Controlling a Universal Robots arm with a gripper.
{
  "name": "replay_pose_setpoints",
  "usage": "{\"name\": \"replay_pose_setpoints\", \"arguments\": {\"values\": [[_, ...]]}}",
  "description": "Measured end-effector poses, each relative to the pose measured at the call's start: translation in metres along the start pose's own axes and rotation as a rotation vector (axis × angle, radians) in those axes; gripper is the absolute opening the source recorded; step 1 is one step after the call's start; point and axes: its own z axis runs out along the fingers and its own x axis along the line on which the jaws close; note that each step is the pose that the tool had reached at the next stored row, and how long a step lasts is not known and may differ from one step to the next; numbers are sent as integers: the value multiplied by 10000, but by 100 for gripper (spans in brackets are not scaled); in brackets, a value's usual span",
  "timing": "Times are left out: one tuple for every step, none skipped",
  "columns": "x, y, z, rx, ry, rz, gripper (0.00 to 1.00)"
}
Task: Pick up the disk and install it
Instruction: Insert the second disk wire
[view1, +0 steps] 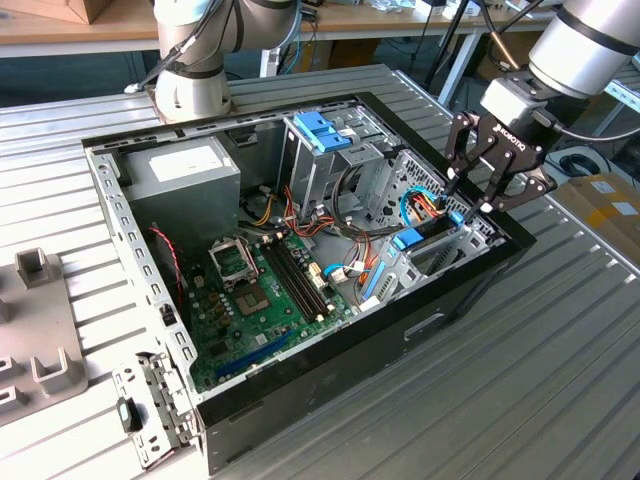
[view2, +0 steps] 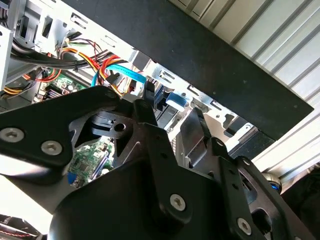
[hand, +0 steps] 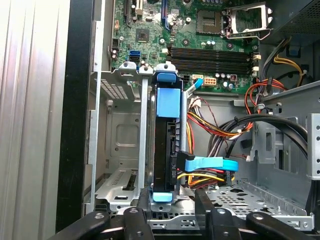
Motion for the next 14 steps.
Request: {"name": "replay_pose_setpoints", "arguments": {"values": [[0, 0, 0, 0, 0, 0, 48], [-1, 0, -2, 0, 1, 0, 48], [-2, 1, -10, 0, 3, 1, 48], [-4, 1, -13, 0, 0, 1, 48], [-4, 1, -14, 0, 0, 1, 48], [-6, 3, -16, 0, 3, 0, 48], [-7, 7, -16, 0, 3, 1, 48], [-9, 13, -16, 0, 4, 1, 48], [-13, 20, -15, 0, 4, 1, 48], [-19, 26, -14, 0, 3, 1, 48], [-27, 32, -13, 0, 3, 1, 48], [-36, 38, -12, 0, 3, 1, 48], [-46, 42, -11, 0, 3, 1, 48], [-62, 44, -10, 0, 4, 0, 48]]}}
